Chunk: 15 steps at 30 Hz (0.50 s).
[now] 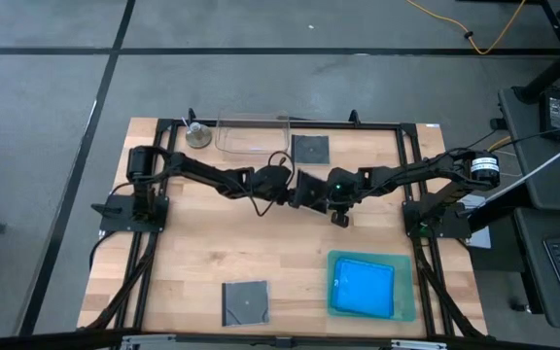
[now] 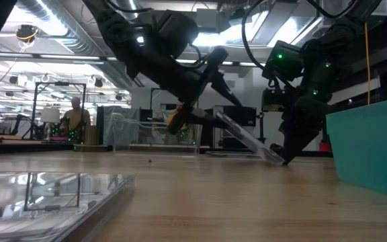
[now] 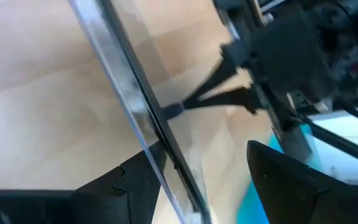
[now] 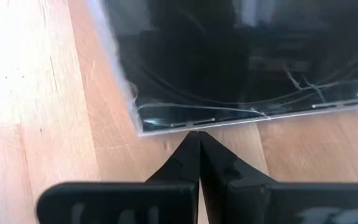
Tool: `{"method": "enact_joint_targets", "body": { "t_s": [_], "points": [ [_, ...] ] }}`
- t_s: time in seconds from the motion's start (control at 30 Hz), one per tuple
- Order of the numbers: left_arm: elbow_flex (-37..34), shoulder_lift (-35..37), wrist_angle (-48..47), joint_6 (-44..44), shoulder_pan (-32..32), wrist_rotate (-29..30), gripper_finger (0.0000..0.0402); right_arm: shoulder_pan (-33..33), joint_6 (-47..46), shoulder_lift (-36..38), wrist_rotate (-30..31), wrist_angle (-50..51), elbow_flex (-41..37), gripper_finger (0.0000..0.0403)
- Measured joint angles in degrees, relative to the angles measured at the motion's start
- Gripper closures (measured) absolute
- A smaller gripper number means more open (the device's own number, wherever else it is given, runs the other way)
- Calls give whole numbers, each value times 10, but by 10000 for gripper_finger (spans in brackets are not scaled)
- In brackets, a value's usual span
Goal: Pick & place jewel cases by type
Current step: Put the middle black cd case into the transparent bin
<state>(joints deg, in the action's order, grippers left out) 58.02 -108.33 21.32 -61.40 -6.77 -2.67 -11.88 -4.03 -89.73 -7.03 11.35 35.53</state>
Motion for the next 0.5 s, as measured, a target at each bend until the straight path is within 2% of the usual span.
{"method": "enact_joint_targets", "body": {
  "t_s": [0.3,0.5],
  "points": [
    [0,0,-5,0,-23,10,181,0,-1,0,-2,0,0,398],
    [0,1,-5,0,-24,10,215,0,-2,0,-3,1,0,398]
  ]
}}
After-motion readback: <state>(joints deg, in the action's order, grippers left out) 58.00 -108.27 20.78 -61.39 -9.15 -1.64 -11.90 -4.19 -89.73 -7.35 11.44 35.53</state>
